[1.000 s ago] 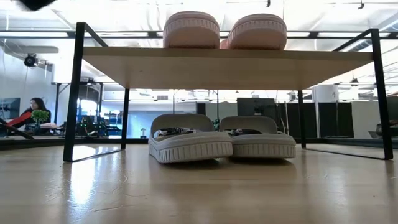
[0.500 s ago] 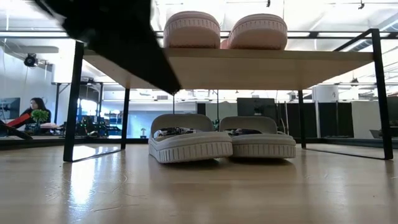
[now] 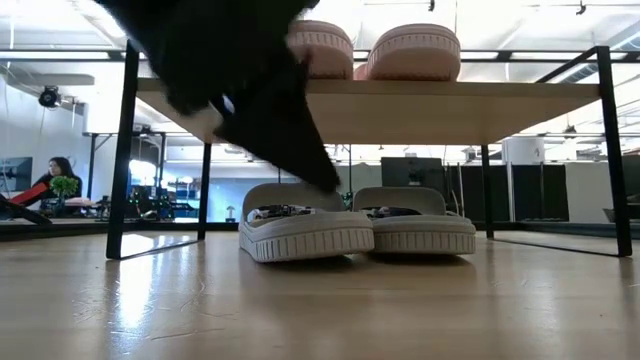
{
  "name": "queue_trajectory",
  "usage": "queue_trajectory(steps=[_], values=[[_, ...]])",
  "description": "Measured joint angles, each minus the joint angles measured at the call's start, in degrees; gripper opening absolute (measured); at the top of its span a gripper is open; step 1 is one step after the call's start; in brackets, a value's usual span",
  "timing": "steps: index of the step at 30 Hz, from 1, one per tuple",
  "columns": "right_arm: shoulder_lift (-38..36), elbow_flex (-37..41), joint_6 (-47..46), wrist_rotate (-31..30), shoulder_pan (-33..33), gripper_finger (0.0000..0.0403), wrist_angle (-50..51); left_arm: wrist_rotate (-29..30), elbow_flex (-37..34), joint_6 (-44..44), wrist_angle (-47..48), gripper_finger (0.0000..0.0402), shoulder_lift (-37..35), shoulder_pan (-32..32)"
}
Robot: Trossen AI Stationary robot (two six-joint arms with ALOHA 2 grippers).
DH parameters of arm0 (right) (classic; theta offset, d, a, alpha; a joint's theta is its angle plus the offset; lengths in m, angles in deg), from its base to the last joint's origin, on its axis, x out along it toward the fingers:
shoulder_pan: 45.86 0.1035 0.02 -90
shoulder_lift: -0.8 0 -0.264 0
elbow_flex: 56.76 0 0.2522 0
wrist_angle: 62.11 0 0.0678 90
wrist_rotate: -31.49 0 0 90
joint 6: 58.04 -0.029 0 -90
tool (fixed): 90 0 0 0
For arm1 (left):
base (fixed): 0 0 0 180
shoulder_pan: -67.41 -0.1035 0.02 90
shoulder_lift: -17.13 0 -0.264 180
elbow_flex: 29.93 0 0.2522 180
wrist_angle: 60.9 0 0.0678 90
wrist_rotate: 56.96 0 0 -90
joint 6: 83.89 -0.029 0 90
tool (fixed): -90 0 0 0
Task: Pick and place slides into the shelf
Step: Adjust the gray slides under the shelf
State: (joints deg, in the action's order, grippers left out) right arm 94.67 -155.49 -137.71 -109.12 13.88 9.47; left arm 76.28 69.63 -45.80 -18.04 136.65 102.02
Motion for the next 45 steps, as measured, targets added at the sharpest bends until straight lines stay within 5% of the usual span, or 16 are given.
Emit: queue_trajectory(steps=[12,30,45], values=[[-0.02,0.68,-1.36,0.01,0.14,0.0011,0.24,6.95,0.11,-2.97,-0.68,0.0001,3.99,-0.09],[-0.02,0.79,-1.37,0.02,0.14,0.0011,0.35,5.18,-0.40,-2.25,2.13,0.0001,4.16,1.23],[-0.02,0.88,-2.83,-0.42,0.12,0.0011,0.46,9.38,8.17,-2.53,13.12,0.0001,3.89,1.92]])
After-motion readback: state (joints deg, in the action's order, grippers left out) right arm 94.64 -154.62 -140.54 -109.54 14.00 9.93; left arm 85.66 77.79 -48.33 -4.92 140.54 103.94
